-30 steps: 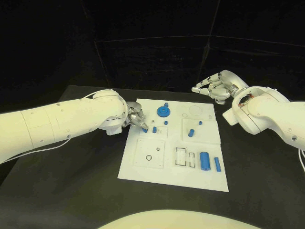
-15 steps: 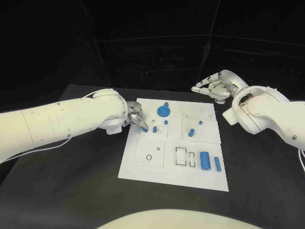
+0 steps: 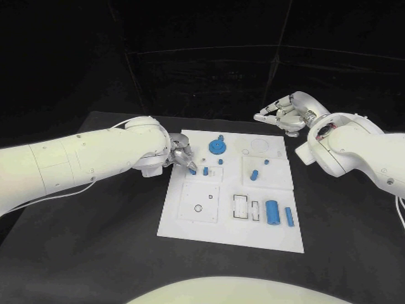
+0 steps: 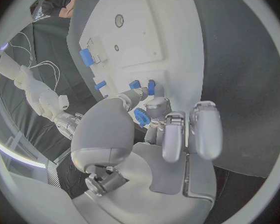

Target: Assemble the parts on the task board

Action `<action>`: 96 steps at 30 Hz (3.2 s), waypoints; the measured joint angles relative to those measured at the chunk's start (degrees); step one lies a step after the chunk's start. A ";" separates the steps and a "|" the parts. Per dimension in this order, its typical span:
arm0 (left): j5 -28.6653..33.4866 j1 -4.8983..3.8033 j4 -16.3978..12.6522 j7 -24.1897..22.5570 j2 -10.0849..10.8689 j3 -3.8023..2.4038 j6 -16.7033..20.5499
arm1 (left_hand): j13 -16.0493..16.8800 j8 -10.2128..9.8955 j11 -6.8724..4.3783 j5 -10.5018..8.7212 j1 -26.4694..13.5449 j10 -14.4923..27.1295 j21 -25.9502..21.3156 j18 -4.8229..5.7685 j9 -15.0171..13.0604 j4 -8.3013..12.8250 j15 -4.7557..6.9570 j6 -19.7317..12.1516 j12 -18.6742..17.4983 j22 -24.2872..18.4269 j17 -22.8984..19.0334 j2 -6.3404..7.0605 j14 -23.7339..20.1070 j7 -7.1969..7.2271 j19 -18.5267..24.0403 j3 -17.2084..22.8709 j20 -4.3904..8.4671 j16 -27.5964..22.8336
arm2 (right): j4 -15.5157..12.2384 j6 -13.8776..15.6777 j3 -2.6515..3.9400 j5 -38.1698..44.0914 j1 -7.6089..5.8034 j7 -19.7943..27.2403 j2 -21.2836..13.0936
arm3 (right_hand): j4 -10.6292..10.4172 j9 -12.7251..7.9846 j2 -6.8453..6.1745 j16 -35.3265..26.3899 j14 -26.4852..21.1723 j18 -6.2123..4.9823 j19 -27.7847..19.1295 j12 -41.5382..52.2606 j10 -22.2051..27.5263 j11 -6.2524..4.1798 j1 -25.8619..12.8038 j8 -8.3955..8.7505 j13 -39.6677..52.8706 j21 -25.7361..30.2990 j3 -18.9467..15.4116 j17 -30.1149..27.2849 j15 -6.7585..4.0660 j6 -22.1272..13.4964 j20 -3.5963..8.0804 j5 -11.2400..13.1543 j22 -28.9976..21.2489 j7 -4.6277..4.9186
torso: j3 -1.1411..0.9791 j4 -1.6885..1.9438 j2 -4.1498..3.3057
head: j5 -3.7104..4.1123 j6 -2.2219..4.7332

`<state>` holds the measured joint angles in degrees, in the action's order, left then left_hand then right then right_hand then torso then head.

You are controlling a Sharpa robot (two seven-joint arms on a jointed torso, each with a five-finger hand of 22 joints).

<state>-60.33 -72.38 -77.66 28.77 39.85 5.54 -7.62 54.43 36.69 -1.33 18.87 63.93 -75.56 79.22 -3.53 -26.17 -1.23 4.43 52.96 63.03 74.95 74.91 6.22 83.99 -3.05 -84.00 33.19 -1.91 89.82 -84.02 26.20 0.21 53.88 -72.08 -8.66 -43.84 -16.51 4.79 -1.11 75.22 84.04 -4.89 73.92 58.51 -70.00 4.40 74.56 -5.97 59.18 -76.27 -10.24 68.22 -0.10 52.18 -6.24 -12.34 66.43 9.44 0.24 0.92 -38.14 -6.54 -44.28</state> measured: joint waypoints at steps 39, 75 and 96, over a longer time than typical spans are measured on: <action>-0.11 -0.09 0.77 2.19 -1.00 -0.02 0.00 | 2.75 -0.07 -1.65 0.03 -4.33 -2.45 1.64 0.01 1.51 0.99 0.89 3.69 2.01 -0.02 0.00 0.03 -0.04 2.03 -0.17 -1.04 0.98 0.00 | 0.19 -0.08 0.00 0.00 0.00 0.04 0.21 | 0.16 0.05 0.00 -0.35 0.00 0.00 0.00 0.00 0.00 0.00 0.00 0.00 0.00 0.00 -0.16 -0.05 0.00 0.00 0.00 -0.31 -0.10 0.00 | 0.01 0.00 0.01 | 0.28 -0.39; -0.19 0.12 0.52 2.40 -1.01 0.09 0.03 | 4.14 -0.73 -1.86 0.30 -6.55 -3.70 2.10 0.00 2.58 -1.36 1.08 5.74 3.09 -0.03 0.00 -0.91 0.16 2.45 0.03 -4.18 1.18 0.00 | 0.23 -0.13 0.00 -0.01 0.00 0.07 0.18 | 0.16 0.03 0.00 -0.35 0.00 0.00 0.00 0.00 0.00 0.00 0.00 0.00 0.00 0.00 -0.16 -0.04 0.00 0.00 0.00 -0.31 -0.09 0.00 | -0.01 -0.01 0.00 | 0.23 -0.69; -0.14 0.24 0.74 2.68 -0.91 0.17 0.26 | 4.48 -1.41 -1.86 -0.27 -9.17 -3.68 2.10 0.00 3.60 -5.22 1.08 6.52 3.09 -0.04 0.00 -0.06 0.16 2.01 0.03 -13.52 1.18 0.00 | 0.21 -0.13 0.00 -0.01 0.01 0.09 0.17 | 0.00 0.03 0.23 -0.35 0.00 0.00 0.00 0.00 0.00 0.00 -0.23 0.00 -0.10 0.00 -0.31 -0.14 0.00 0.00 0.00 -0.31 -0.24 0.00 | 0.03 -0.03 0.00 | 0.41 -0.64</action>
<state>-60.47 -72.13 -76.92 31.45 38.94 5.71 -7.36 58.91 35.29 -3.19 18.60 54.76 -79.24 81.32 -3.53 -22.58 -6.45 5.51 59.48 66.12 74.91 74.91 6.16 84.14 -1.04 -83.97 19.67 -0.74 89.82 -83.81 26.08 0.21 53.87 -72.07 -8.57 -43.67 -16.51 4.82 -0.88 74.88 84.04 -4.89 73.92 58.51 -70.00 4.40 74.33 -5.97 59.08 -76.27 -10.55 68.07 -0.10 52.18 -6.24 -12.65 66.20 9.44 0.26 0.89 -38.14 -6.14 -44.92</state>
